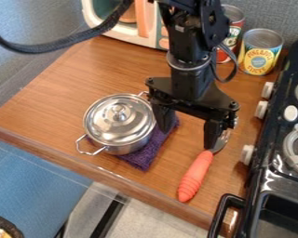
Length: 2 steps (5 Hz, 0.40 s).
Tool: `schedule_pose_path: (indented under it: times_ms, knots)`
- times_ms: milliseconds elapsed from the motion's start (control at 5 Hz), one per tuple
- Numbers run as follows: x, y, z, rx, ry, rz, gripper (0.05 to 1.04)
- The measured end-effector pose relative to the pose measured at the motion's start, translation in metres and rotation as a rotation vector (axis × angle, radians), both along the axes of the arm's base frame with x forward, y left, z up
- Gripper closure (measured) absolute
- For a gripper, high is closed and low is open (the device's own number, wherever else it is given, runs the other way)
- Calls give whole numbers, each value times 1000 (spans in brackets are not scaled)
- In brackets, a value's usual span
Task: Move the can to the left side of the table
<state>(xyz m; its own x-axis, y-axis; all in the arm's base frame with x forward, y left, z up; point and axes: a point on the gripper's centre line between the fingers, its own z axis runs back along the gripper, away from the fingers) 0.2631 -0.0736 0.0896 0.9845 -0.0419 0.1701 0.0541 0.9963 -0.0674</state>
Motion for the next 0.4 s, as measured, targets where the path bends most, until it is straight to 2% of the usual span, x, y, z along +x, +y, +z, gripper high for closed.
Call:
schedule_pose_path:
  times_ms: [200,400]
  knots:
    - [-1,0,-7,5,24,6,83]
    - [7,-2,-7,15,11,19,83]
